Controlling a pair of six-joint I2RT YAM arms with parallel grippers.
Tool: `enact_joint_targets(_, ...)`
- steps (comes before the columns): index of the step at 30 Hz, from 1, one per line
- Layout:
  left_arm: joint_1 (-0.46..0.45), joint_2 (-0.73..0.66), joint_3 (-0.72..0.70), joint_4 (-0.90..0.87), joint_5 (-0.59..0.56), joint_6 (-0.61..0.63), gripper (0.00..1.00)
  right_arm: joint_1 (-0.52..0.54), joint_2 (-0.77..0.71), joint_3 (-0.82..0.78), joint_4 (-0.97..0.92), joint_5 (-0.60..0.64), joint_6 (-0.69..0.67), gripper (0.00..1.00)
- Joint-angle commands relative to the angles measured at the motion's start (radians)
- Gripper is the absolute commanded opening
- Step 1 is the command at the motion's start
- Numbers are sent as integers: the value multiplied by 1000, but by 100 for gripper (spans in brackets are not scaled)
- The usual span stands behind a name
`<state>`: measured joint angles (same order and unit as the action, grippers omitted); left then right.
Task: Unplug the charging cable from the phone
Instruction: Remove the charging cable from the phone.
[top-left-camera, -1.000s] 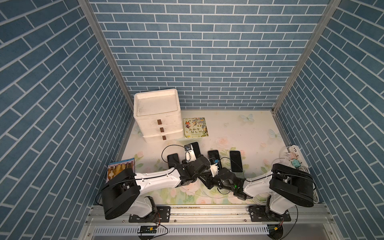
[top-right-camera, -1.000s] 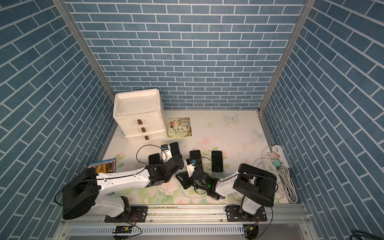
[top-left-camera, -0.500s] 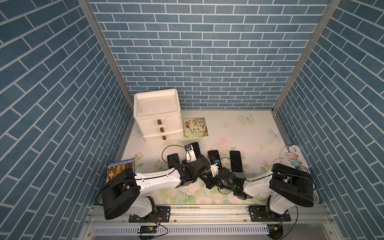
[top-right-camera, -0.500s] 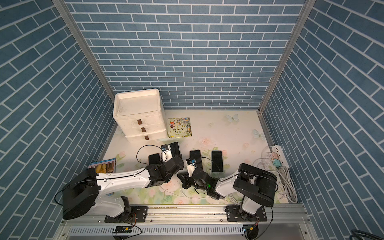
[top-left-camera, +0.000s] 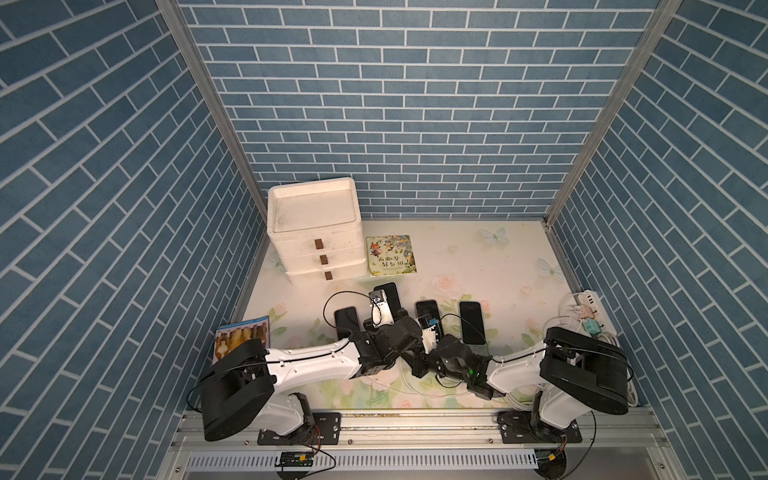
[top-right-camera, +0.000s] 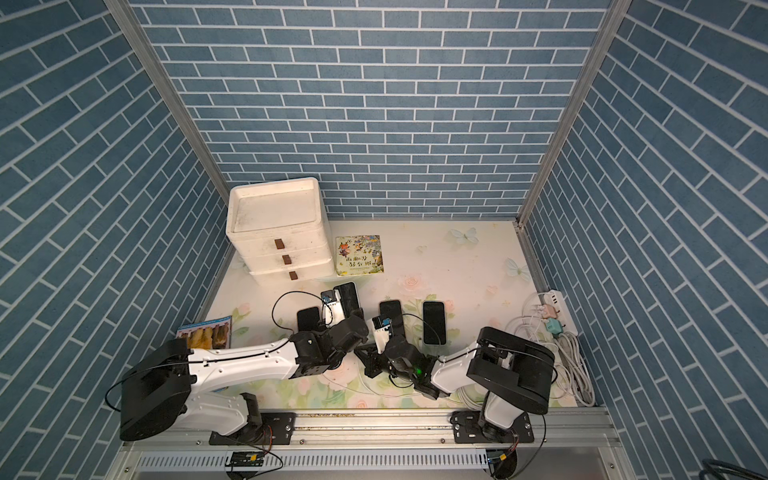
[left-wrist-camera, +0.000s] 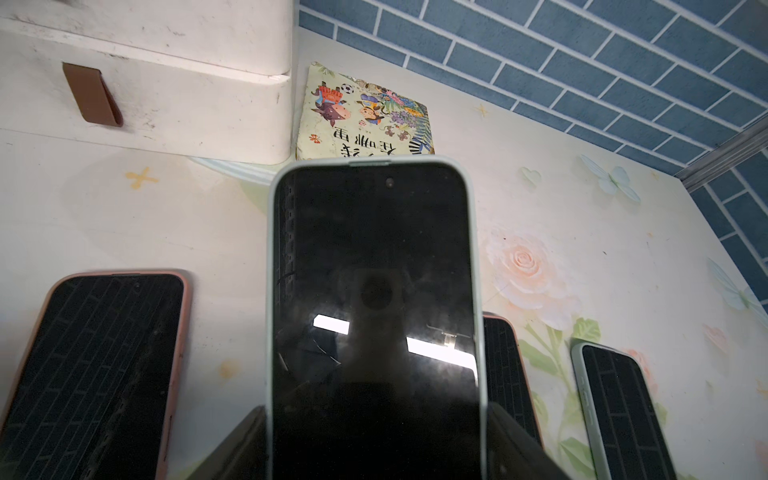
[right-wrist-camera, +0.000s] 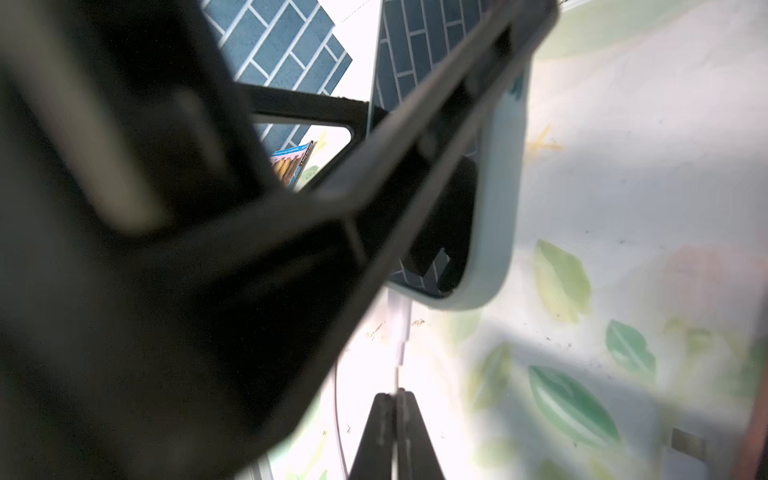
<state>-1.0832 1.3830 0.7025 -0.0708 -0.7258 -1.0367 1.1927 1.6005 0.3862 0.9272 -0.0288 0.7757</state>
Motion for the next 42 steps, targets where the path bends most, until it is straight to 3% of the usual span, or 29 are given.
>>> enact_joint_targets(1, -4, -36, 34, 29, -89, -12, 0, 7, -9, 3, -35, -41, -52, 2)
enact_joint_targets(20, -10, -31, 45, 39, -125, -13, 0, 15, 3, 5, -43, -84, -89, 1)
enact_joint_targets(30, -9, -56, 52, -59, -173, -38, 0, -19, 10, 9, -86, -66, -79, 3)
enact_joint_targets(35, -10, -46, 42, -82, -155, -57, 0, -30, 30, 22, -105, -68, -79, 15)
enact_joint_targets(42, -5, 2, 45, -117, -123, -71, 0, -32, 47, 23, -106, -70, -74, 52)
